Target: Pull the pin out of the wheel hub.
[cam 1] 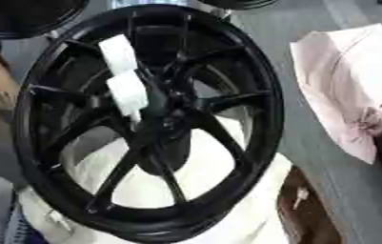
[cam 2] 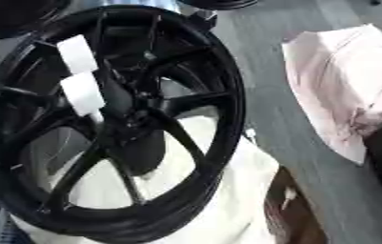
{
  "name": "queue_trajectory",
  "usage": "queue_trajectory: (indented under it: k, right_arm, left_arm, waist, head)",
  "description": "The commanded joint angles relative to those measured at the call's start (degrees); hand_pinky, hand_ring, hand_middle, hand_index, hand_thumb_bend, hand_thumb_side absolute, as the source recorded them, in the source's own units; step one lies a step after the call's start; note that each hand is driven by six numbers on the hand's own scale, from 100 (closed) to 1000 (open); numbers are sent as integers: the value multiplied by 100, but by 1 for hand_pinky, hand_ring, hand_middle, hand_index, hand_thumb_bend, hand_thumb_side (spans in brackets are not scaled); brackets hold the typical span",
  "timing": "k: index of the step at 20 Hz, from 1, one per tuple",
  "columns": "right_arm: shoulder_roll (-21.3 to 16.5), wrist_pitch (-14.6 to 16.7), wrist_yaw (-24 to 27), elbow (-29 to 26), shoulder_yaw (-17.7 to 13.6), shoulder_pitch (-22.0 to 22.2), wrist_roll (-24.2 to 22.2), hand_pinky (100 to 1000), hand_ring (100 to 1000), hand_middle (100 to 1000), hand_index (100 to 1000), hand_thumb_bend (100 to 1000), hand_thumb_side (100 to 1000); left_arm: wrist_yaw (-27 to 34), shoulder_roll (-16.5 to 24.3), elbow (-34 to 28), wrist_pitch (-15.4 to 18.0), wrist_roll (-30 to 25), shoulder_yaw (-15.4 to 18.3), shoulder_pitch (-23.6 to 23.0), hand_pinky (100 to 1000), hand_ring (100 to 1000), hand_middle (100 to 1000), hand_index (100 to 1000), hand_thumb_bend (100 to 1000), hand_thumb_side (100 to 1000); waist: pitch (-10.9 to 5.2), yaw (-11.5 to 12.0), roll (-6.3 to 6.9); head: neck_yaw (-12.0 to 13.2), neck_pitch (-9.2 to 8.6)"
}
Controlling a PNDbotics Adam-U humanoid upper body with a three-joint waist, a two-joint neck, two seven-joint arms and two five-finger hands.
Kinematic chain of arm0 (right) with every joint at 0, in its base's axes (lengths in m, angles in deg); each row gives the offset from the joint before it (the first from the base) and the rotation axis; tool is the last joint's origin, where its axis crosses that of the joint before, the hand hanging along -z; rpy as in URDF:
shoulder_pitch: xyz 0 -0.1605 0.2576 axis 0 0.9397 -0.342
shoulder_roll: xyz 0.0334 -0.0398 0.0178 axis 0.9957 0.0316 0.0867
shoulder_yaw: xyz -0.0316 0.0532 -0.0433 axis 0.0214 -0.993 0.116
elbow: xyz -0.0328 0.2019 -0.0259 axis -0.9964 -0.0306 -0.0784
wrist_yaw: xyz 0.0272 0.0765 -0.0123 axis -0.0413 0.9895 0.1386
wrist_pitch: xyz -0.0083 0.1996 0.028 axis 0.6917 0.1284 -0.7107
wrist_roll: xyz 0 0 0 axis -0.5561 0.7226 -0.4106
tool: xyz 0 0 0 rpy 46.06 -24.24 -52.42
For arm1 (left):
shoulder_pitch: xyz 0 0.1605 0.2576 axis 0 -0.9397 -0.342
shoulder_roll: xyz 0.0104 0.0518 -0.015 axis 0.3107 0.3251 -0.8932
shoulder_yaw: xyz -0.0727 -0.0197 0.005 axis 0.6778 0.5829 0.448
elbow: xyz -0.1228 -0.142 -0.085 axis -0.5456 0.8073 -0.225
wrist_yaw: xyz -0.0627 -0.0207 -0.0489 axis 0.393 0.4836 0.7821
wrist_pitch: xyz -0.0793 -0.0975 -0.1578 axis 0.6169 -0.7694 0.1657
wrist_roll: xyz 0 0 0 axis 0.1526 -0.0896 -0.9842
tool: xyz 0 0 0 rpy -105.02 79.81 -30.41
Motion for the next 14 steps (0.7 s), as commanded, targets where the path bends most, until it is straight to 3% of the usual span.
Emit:
queue_trajectory:
  k: [1,9,14]
  right_arm:
    - [-148,6,77,-81,-111,-35,126,874,806,795,840,224,516]
    - [-119,30,165,-34,-140,143,343,874,804,793,838,228,514]
    - [-143,23,173,-18,-143,214,367,873,806,793,837,227,515]
  left_arm:
    - [163,311,-144,-19,2,34,16,796,759,744,834,587,849]
    - [399,407,-260,-49,-10,-84,58,793,752,737,827,577,844]
    - [367,448,-292,-62,-113,-295,342,783,744,726,821,592,839]
  waist:
    - [-85,12,-2]
    - [-92,6,43]
    - [-109,-12,72]
  head:
    - [-3,-69]
    - [-12,-59]
    - [-29,-68]
